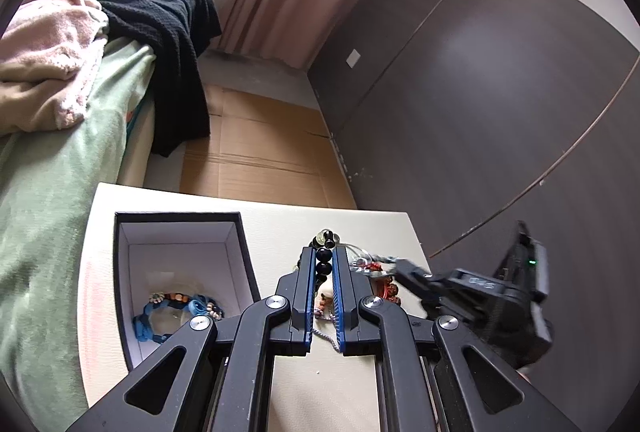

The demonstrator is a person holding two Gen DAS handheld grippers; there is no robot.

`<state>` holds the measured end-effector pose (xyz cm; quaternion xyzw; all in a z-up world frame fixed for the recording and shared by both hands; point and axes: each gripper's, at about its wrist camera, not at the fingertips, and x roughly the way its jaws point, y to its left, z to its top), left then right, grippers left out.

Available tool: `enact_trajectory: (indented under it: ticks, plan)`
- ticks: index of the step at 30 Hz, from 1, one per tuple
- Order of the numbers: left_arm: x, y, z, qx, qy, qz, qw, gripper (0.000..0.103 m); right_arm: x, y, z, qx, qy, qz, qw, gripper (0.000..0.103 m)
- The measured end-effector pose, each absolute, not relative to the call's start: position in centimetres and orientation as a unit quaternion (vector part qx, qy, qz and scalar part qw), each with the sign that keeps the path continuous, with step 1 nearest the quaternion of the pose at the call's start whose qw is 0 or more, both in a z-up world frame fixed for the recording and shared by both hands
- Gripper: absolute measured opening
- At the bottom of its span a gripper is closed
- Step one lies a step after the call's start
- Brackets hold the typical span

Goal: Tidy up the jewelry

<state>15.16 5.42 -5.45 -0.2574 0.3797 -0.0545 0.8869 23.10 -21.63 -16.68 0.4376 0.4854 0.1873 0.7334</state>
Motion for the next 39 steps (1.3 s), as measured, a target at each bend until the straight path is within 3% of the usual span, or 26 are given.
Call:
enact_trajectory:
  ticks: [17, 26, 27, 29, 30, 31, 39]
  plan:
    - [13.1, 7.8, -3.4, -0.259, 0.357, -0.014, 0.897, 0.008, 21.1, -18.5, -10.6, 0.404, 0.440, 0.299, 0.744, 0.011]
    - [14.1, 9.9, -5.4, -0.283, 0.398, 0.017, 0.872, 0.011, 20.0, -15.1, -9.7, 0.375, 0.439, 0.351, 0.737, 0.011]
    - [14.1, 10.2, -5.6, -0.287, 0.399, 0.021, 0.871, 0.018, 19.9, -14.8, -9.7, 0.373, 0.440, 0.354, 0.736, 0.011]
    - [13.9, 10.9, -5.6, -0.293, 0.397, 0.031, 0.869, 0.047, 19.8, -13.9, -9.6, 0.365, 0.442, 0.363, 0.735, 0.011]
    - [13.7, 11.3, -5.5, -0.296, 0.389, 0.039, 0.871, 0.068, 19.8, -13.6, -9.6, 0.362, 0.443, 0.368, 0.733, 0.011]
    - [13.4, 11.6, -5.3, -0.299, 0.377, 0.046, 0.875, 0.075, 19.7, -13.3, -9.6, 0.359, 0.444, 0.373, 0.732, 0.011]
    - [12.8, 13.3, -5.1, -0.314, 0.359, 0.067, 0.876, 0.075, 19.1, -10.9, -9.7, 0.344, 0.451, 0.395, 0.723, 0.011]
